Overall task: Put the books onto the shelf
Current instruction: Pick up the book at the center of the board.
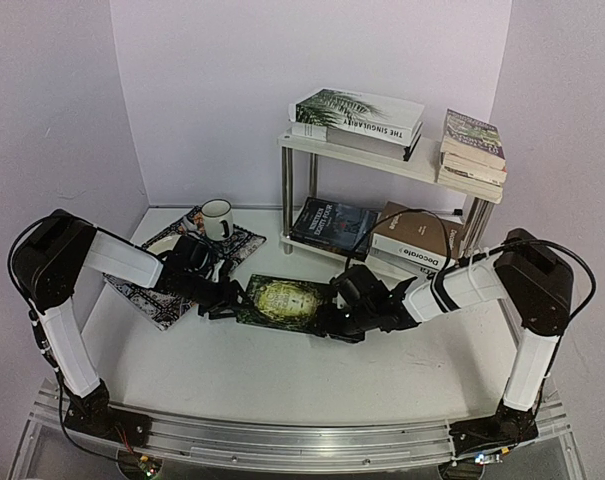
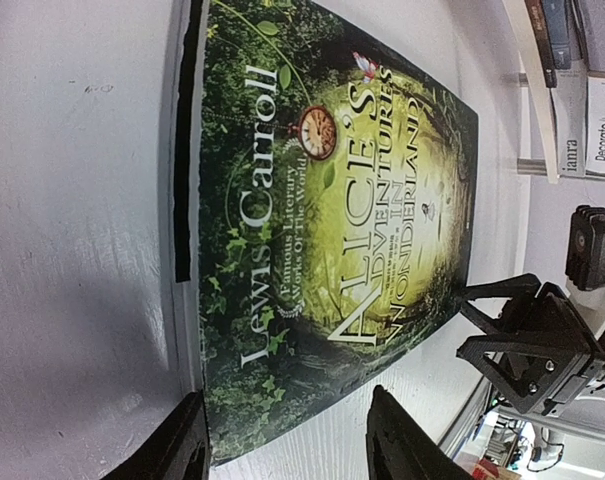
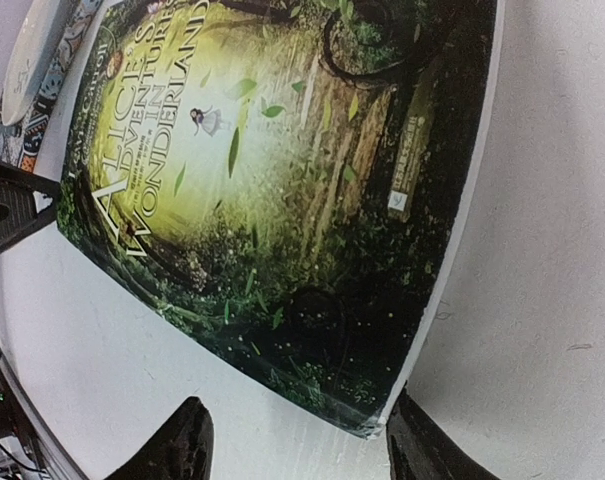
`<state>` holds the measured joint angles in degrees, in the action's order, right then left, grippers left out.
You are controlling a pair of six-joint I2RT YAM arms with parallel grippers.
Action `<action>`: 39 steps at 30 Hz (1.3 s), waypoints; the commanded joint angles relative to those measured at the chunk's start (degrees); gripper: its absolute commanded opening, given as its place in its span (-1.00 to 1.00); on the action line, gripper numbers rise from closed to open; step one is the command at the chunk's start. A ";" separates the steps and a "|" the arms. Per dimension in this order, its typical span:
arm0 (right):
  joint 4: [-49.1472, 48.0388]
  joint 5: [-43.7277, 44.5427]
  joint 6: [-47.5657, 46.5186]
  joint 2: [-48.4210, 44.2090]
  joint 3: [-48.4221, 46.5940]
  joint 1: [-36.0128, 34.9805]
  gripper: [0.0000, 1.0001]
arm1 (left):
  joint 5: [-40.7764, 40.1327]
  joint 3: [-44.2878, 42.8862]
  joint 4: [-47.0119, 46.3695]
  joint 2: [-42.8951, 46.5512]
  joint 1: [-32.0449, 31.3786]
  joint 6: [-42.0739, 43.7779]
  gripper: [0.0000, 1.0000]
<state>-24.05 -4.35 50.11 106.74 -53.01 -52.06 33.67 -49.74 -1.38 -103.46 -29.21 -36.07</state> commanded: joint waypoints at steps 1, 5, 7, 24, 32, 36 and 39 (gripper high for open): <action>-2.24 -2.37 -1.28 -4.17 0.99 -0.58 0.11 | 5.45 -0.03 -4.81 1.97 -1.32 -1.52 -0.02; -2.24 -2.09 -1.73 -6.45 2.79 -0.65 0.06 | 5.61 0.48 -4.97 3.26 -1.50 -2.03 -0.15; -1.95 -1.95 -2.43 -7.08 3.28 -1.14 0.05 | 5.90 0.65 -5.01 3.58 -1.80 -2.26 -0.20; 10.00 10.37 -17.13 -9.35 2.71 -6.84 0.06 | 7.36 1.17 -7.22 4.50 -3.38 -4.96 -0.68; 15.24 19.87 -26.13 -7.10 0.19 -9.94 0.07 | 7.93 0.68 -7.42 4.22 -3.84 -5.40 -0.74; 16.36 24.57 -30.82 -6.33 -0.69 -11.87 0.11 | 8.08 0.65 -7.41 4.08 -3.92 -5.46 -0.75; 17.46 28.84 -33.44 -5.25 -1.23 -13.78 0.13 | 8.12 0.74 -7.41 4.05 -3.93 -5.50 -0.75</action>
<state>-7.41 17.28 23.22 99.81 -50.98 -63.08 37.66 -48.25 -4.21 -101.84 -31.97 -40.96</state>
